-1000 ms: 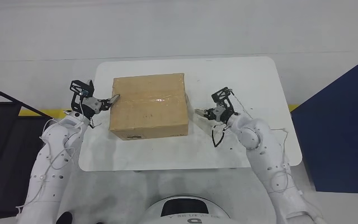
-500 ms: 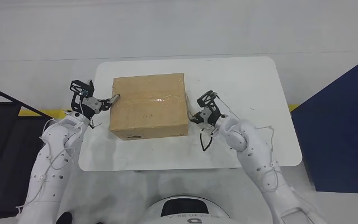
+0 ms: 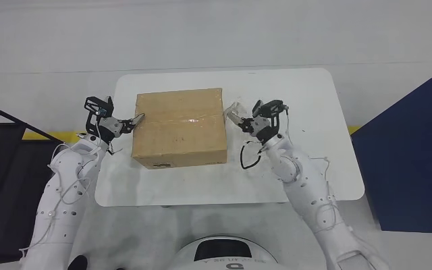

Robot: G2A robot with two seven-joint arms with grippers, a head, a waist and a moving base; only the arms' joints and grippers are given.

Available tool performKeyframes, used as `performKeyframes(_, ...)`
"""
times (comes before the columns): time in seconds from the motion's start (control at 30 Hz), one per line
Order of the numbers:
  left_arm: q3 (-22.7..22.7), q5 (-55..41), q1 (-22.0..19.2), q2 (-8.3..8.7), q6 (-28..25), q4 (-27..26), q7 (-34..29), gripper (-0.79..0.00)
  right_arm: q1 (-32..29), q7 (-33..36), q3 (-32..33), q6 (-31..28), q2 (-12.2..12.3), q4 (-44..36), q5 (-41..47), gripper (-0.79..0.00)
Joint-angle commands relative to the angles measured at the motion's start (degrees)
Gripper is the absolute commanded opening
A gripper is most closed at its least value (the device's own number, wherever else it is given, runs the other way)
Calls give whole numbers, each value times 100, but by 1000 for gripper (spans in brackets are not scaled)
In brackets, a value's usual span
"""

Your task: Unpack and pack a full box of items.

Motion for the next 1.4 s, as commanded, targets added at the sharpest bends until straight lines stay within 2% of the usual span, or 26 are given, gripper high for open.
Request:
performKeyframes(0.0,0,0,0,0,0,0,0,0,-138,-86,45,245,3,-210,-44,0)
performKeyframes(0.1,0,0,0,0,0,0,0,0,-289,-48,26,798,-5,-539,-298,0)
performKeyframes(0.23,0,0,0,0,0,0,0,0,-303,343,-209,1918,-64,-834,-799,0)
performKeyframes(0.47,0,0,0,0,0,0,0,0,227,1347,-831,3550,-247,-715,-1579,0)
performKeyframes(0.6,0,0,0,0,0,0,0,0,267,1334,-954,3913,-314,-955,-1659,0)
performKeyframes(0.73,0,0,0,0,0,0,0,0,81,1475,-905,4204,-309,-1629,-1981,0)
performKeyframes(0.93,0,0,0,0,0,0,0,0,133,2426,-1107,4509,-362,-2495,-2427,0)
performKeyframes(1.07,0,0,0,0,0,0,0,0,608,3142,-1619,4690,-493,-2649,-2815,0)
performKeyframes(1.17,0,0,0,0,0,0,0,0,1233,3841,-2203,4876,-670,-2452,-3272,0)
performKeyframes(1.37,0,0,0,0,0,0,0,0,2785,4895,-3493,5220,-1326,-1267,-3376,0)
